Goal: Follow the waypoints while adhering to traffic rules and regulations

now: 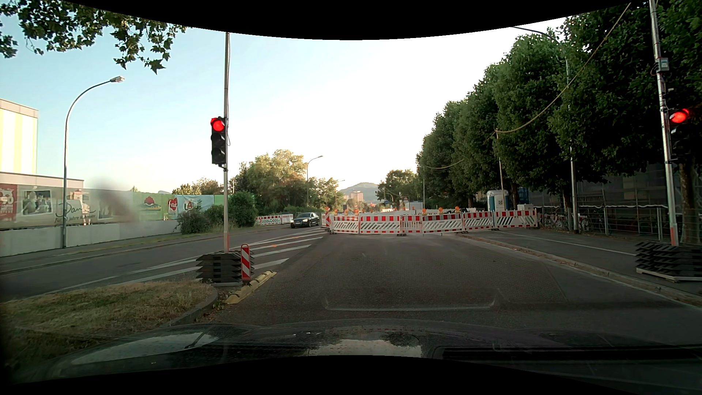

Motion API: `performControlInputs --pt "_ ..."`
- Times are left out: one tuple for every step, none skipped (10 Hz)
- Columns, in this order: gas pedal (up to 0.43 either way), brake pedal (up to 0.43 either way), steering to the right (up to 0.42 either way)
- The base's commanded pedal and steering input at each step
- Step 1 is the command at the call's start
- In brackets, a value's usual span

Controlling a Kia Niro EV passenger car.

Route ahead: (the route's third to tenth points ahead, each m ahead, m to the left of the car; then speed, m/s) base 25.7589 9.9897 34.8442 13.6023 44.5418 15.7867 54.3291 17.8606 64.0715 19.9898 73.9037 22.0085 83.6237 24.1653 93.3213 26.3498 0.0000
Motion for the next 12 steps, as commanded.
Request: performControlInputs --pt "0.000 0.232 -0.003" --pt "0.000 0.232 -0.003" --pt "0.000 0.232 -0.003" --pt "0.000 0.232 -0.003" --pt "0.000 0.238 -0.003" --pt "0.000 0.238 -0.003" --pt "0.000 0.232 -0.003" --pt "0.000 0.232 -0.003" --pt "0.000 0.232 -0.003" --pt "0.000 0.232 -0.003" --pt "0.000 0.232 -0.003" --pt "0.000 0.232 -0.003"
